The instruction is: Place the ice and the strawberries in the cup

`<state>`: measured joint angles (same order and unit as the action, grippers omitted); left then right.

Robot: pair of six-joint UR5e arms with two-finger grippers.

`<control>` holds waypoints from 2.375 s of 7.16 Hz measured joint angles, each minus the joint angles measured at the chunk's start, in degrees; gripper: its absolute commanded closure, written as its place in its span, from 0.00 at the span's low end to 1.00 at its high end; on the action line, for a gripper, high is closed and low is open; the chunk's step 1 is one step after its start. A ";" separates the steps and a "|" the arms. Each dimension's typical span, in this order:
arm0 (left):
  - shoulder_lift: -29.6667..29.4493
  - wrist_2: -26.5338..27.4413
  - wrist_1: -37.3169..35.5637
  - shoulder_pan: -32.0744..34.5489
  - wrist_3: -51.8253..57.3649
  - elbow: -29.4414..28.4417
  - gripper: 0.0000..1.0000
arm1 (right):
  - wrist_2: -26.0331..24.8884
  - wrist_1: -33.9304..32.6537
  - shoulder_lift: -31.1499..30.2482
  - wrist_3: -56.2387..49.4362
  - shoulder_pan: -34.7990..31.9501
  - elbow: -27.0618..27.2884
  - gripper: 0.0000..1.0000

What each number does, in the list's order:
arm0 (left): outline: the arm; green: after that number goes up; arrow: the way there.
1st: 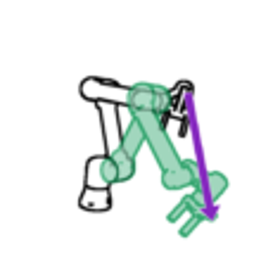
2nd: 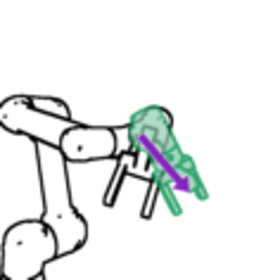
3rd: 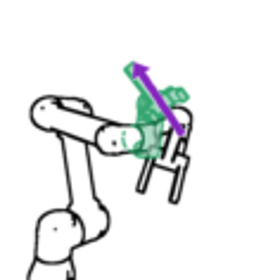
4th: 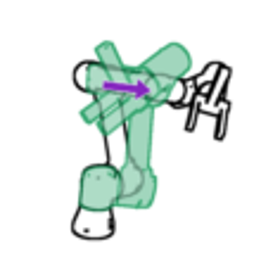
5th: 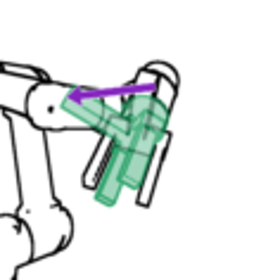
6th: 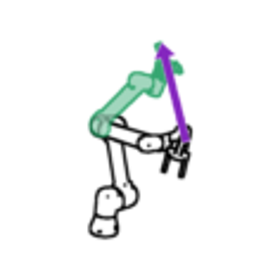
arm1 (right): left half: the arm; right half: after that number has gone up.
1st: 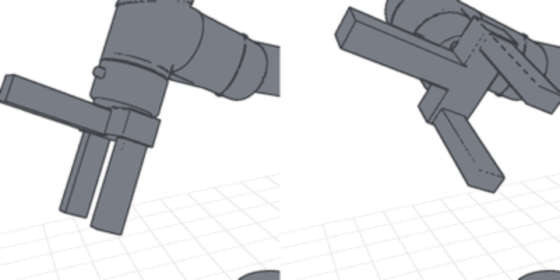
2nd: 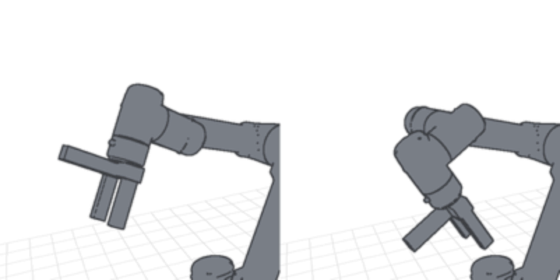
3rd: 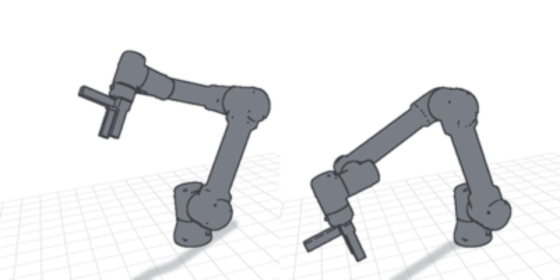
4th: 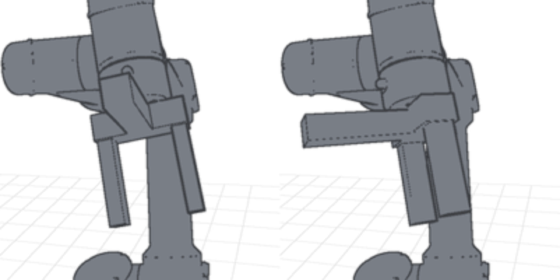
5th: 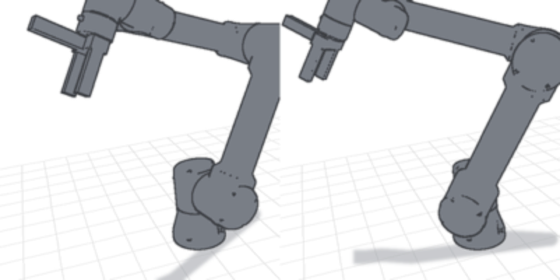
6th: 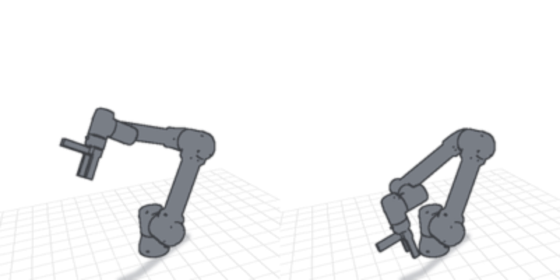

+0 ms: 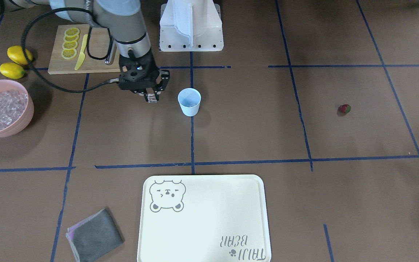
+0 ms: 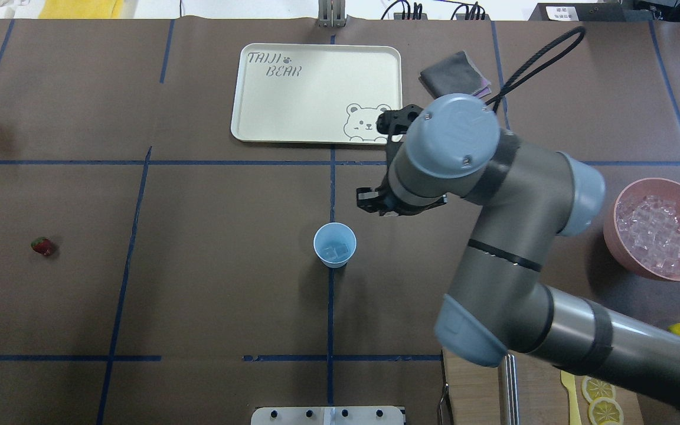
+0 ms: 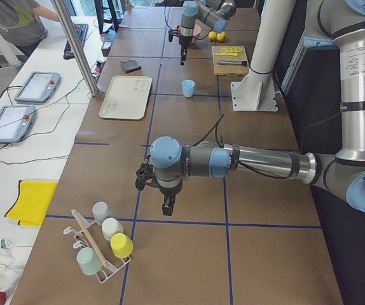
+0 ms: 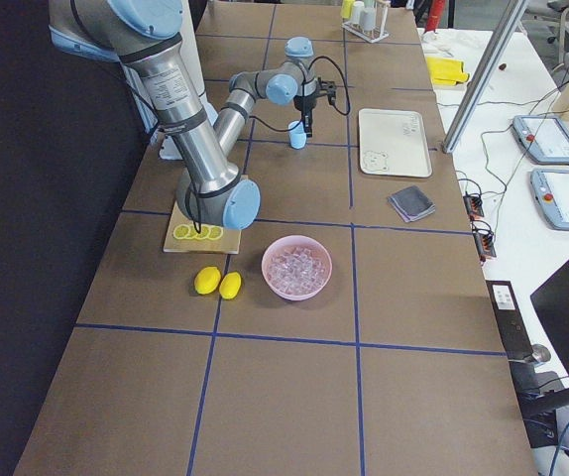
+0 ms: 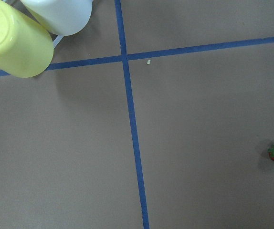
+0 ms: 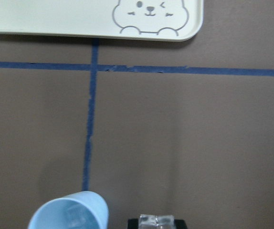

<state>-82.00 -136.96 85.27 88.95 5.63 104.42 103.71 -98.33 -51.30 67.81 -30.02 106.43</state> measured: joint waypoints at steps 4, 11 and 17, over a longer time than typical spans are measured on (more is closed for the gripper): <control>0.00 0.02 -0.01 0.00 0.00 -0.11 0.00 | -5.82 -0.56 6.15 4.33 6.96 -6.33 0.02; 0.00 0.02 -0.02 0.00 0.00 -0.29 0.00 | 2.77 -0.76 3.91 -7.30 -2.24 -4.65 0.01; -0.19 0.12 -0.05 0.00 -0.12 1.01 0.00 | 25.90 -1.06 -20.00 -60.47 -35.30 0.53 0.01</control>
<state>-82.19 -136.83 85.22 88.95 5.50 105.42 129.60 -99.39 -71.31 7.34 -65.32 106.96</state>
